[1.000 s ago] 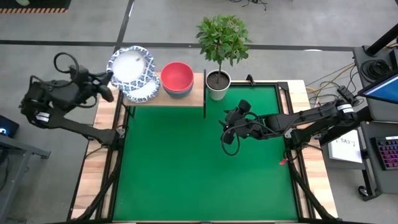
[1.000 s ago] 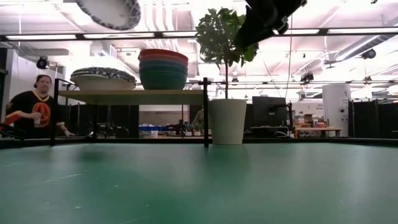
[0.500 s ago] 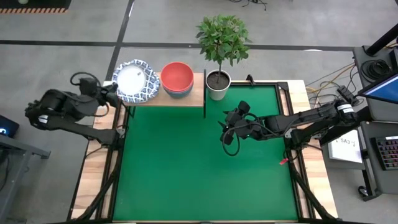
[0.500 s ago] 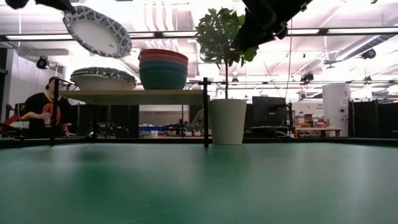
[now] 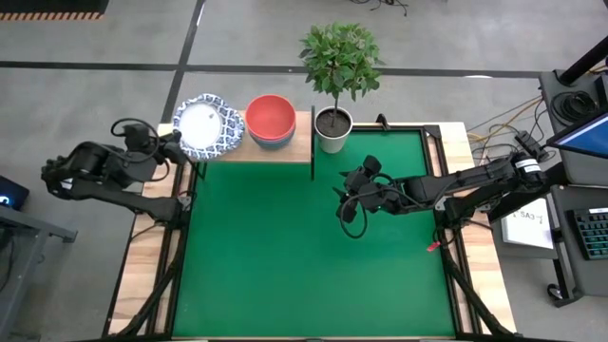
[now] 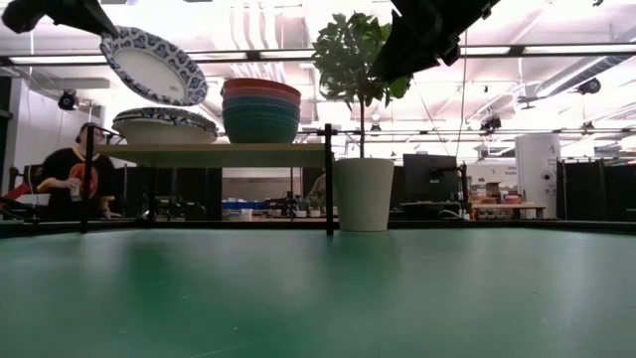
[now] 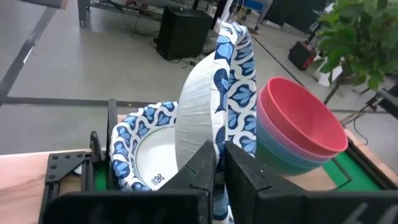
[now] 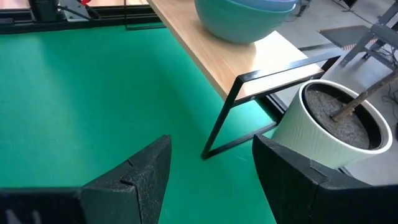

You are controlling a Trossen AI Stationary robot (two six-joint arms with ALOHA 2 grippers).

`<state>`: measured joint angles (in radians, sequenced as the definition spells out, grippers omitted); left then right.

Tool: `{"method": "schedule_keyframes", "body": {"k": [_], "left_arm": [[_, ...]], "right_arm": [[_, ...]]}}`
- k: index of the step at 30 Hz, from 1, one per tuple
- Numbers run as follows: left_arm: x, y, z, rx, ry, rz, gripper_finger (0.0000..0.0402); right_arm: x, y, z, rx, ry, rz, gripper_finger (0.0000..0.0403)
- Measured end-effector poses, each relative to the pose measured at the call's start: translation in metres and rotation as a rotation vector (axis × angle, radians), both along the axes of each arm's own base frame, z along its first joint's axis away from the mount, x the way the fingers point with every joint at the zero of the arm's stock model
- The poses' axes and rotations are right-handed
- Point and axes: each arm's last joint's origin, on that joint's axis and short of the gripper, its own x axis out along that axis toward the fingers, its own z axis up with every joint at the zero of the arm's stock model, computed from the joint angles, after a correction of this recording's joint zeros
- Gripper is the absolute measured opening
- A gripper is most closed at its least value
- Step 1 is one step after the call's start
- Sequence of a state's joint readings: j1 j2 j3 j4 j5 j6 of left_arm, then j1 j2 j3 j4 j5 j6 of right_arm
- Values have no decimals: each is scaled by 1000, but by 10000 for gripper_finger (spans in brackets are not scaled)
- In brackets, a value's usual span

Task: Place and stack bowls onto a shelf
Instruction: Stack the white patterned bowl on top of the white patterned bowl on the shelf

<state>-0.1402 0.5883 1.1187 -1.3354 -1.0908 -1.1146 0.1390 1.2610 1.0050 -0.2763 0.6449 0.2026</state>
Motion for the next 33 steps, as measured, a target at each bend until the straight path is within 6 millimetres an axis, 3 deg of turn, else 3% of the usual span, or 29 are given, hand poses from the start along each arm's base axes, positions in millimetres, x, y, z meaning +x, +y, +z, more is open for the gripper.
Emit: {"method": "schedule_keyframes", "body": {"k": [12,26,33], "left_arm": [[-3,1,1,9,-40,22,61],[-3,1,2,15,-41,27,166],[5,0,1,19,-14,27,182]], "right_arm": [[0,0,-1,5,0,-4,215],[-1,0,-1,3,7,-4,215],[-1,0,-2,2,15,-4,215]]}}
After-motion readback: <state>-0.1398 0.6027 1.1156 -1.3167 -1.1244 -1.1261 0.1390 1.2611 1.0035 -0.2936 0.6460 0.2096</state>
